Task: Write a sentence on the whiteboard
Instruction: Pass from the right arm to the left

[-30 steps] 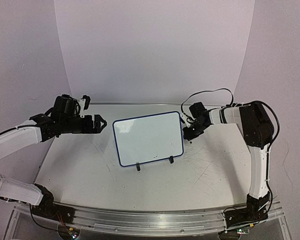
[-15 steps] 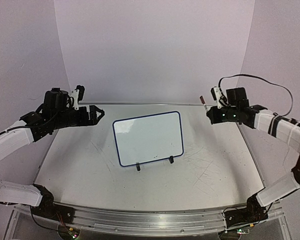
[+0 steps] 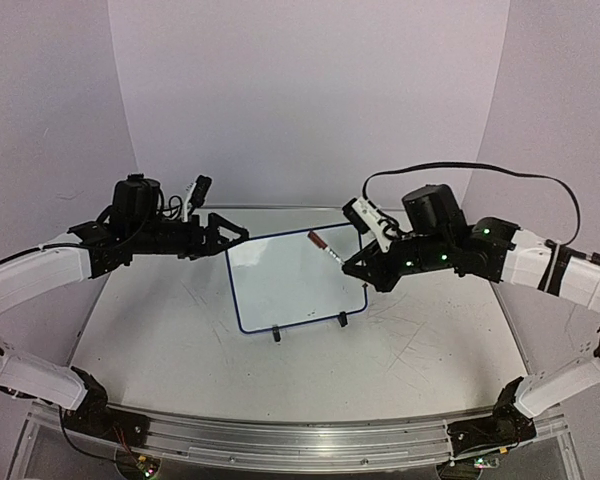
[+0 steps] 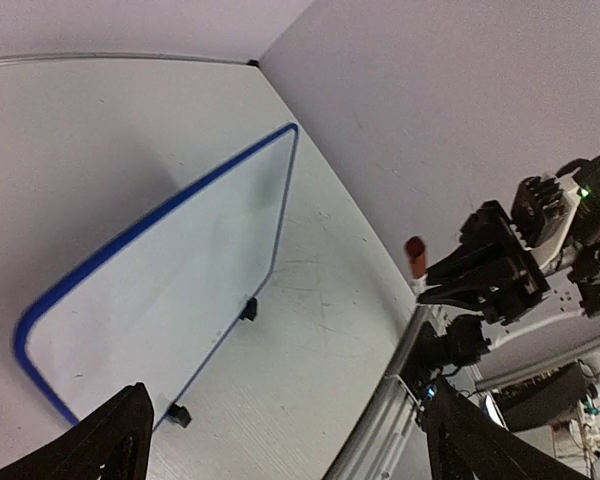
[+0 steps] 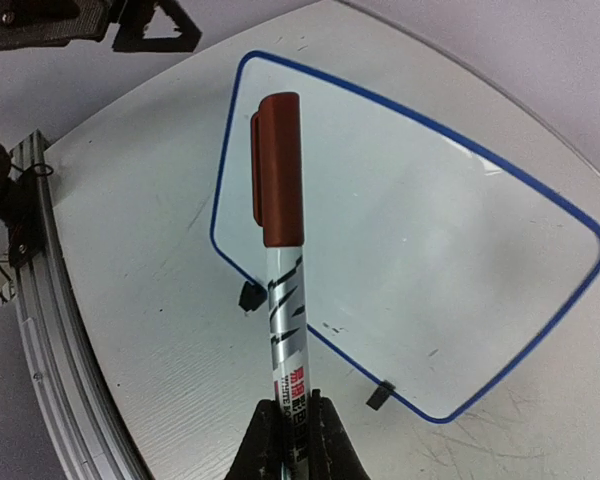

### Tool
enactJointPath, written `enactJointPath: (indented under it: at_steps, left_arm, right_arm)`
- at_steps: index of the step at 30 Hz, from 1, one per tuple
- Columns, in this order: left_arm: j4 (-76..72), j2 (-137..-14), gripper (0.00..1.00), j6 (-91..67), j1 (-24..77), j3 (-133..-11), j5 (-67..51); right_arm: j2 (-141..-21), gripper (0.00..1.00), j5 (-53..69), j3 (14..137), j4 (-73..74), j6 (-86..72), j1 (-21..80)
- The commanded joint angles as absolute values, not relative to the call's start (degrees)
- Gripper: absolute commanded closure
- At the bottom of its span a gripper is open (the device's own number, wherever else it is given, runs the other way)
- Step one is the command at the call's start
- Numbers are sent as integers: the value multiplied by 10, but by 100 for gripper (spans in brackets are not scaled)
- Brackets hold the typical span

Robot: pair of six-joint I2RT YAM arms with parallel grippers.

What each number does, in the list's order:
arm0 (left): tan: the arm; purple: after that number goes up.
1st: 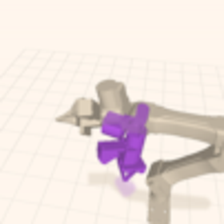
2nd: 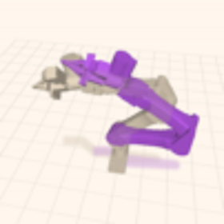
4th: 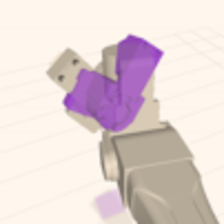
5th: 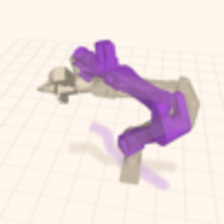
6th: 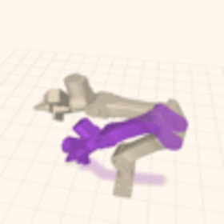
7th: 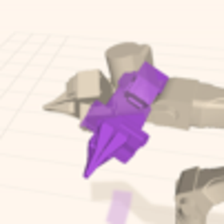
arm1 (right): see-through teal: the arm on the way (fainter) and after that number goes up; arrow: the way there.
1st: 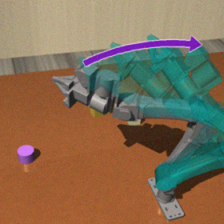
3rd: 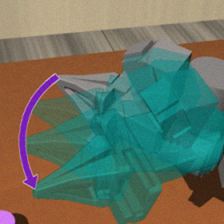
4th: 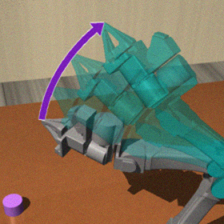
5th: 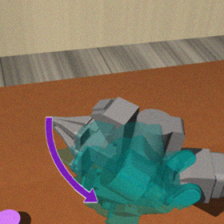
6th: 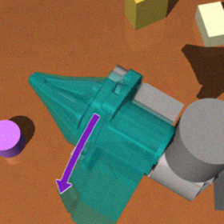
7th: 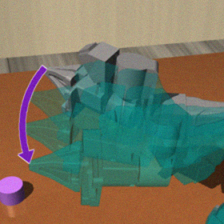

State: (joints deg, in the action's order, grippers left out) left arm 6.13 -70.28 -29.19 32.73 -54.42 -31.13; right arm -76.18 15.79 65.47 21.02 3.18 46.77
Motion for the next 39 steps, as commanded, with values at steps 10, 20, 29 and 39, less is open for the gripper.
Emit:
enactJointPath:
  at_steps: [10, 20, 29, 39]
  left_arm:
    - [-48, -825, 20, -341, 411, -588, -455]
    - [-62, -872, 63, -356, 424, -626, -492]
    - [-62, -868, 68, -349, 433, -618, -508]
    - [-60, -853, 82, -342, 433, -608, -509]
  right_arm:
    - [-850, 100, 271, 705, 191, 71, 515]
    - [-860, 100, 270, 709, 190, 86, 521]
    - [-855, 100, 241, 695, 171, 90, 521]
    - [-856, 100, 233, 691, 166, 85, 521]
